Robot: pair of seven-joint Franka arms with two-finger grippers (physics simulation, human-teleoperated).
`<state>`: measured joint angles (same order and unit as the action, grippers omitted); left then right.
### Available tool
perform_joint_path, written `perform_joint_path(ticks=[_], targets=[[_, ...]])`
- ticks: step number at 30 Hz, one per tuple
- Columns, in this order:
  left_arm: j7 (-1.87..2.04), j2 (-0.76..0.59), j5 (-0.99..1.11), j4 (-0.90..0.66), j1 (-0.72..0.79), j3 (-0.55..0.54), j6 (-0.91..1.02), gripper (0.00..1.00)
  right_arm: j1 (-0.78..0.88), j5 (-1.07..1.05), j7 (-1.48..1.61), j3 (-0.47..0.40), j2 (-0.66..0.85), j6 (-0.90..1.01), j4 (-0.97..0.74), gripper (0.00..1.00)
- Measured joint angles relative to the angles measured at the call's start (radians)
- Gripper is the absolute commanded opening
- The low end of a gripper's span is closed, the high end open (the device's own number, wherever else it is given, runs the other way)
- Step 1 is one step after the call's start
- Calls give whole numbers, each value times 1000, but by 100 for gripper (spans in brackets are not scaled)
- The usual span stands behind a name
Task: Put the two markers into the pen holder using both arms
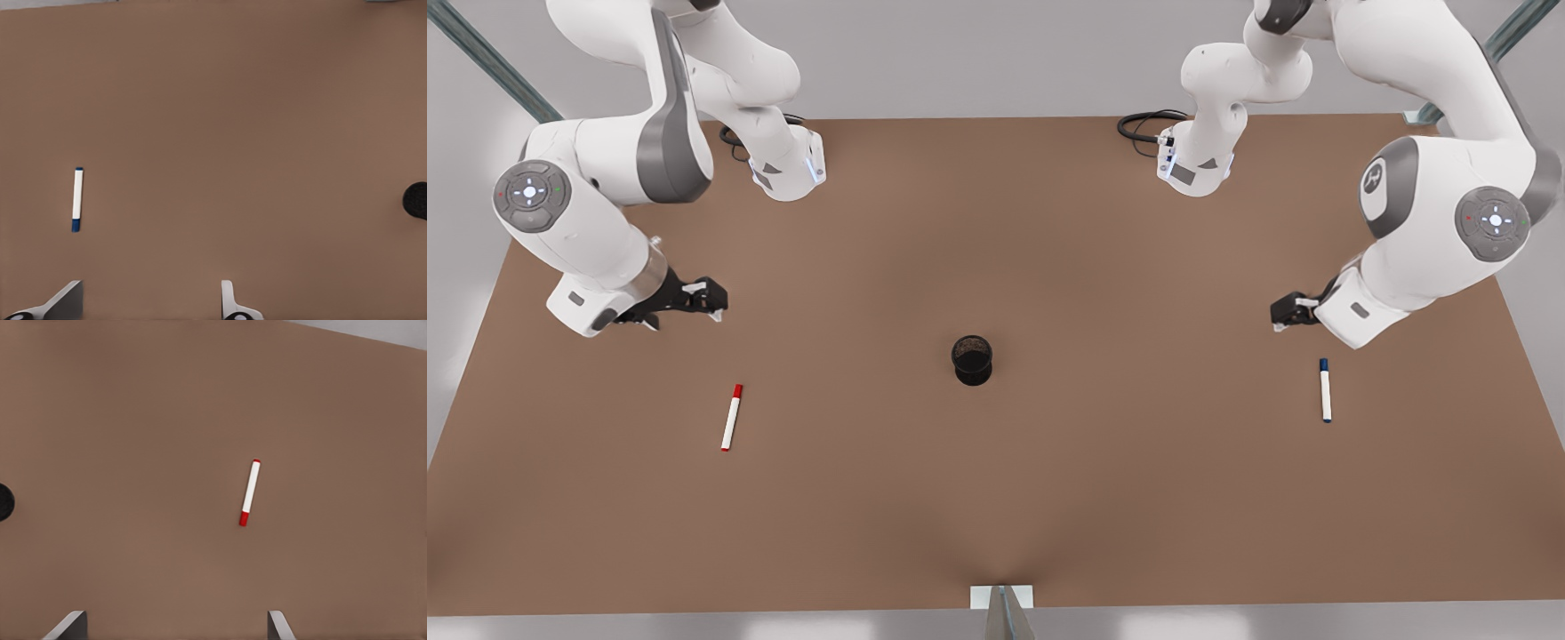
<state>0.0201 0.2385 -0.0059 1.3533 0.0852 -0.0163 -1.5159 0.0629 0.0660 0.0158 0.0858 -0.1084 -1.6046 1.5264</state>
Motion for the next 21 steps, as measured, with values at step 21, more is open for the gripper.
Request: perform_joint_path(ticks=[21], targets=[[-471, 294, -194, 491, -165, 249, -898, 100, -39, -2, 6, -5, -193, -221, 145, 100]])
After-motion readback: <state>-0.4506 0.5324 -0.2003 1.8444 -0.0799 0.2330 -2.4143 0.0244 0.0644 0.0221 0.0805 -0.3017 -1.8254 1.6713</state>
